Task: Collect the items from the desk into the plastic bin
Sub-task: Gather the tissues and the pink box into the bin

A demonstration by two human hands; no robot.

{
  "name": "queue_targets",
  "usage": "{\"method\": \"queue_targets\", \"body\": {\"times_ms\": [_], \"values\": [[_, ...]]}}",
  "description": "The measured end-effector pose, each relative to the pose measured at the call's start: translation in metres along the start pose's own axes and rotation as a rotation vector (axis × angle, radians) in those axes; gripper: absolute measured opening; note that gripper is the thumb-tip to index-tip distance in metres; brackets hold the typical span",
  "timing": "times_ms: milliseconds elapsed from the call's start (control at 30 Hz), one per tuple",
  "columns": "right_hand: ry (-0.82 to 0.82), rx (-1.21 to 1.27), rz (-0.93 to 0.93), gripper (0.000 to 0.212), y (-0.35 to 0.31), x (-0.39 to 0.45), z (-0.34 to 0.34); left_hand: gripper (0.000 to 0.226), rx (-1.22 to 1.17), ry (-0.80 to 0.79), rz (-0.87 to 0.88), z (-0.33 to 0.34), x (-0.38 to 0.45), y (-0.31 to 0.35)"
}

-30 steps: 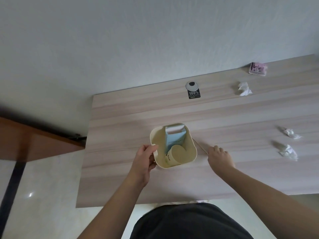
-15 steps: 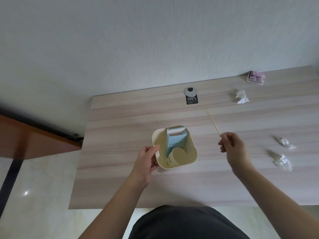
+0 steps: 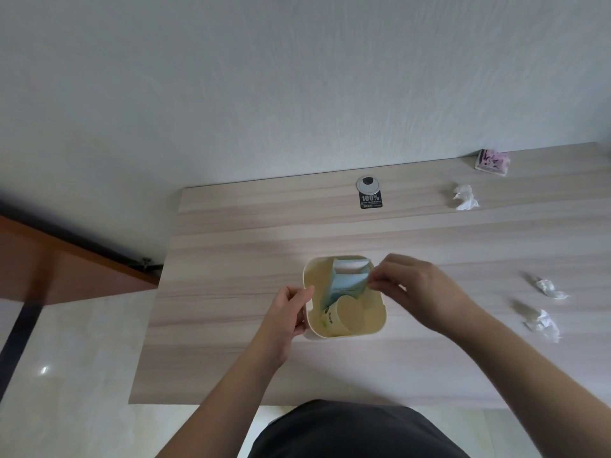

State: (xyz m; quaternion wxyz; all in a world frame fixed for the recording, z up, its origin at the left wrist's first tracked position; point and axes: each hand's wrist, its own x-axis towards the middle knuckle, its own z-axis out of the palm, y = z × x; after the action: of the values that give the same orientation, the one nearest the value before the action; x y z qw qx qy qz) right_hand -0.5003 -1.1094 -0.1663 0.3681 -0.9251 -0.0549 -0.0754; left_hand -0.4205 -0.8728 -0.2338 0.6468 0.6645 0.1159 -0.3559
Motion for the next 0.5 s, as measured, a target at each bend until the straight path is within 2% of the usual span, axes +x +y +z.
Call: {"method": "queue_targets", "body": {"times_ms": [100, 200, 367, 500], "values": [[-0.041, -0.002, -0.071, 0.005, -0.015, 0.006, 0.020, 0.036, -0.009, 0.000, 0.009, 0.000, -0.003, -0.001], [-0.086, -0.114, -0.078, 0.015, -0.019, 0.009, 0.038, 0.030, -0.013, -0.010, 0.016, 0.000, -0.006, -0.002], [0.074, -0.134, 0.034, 0.013, -0.005, 0.005, 0.035, 0.019, -0.035, 0.031, -0.004, -0.003, -0.006, -0.004], [0.098, -0.143, 0.125, 0.006, 0.012, 0.002, 0.023, 0.017, -0.091, 0.095, -0.017, -0.005, -0.006, -0.008]]}}
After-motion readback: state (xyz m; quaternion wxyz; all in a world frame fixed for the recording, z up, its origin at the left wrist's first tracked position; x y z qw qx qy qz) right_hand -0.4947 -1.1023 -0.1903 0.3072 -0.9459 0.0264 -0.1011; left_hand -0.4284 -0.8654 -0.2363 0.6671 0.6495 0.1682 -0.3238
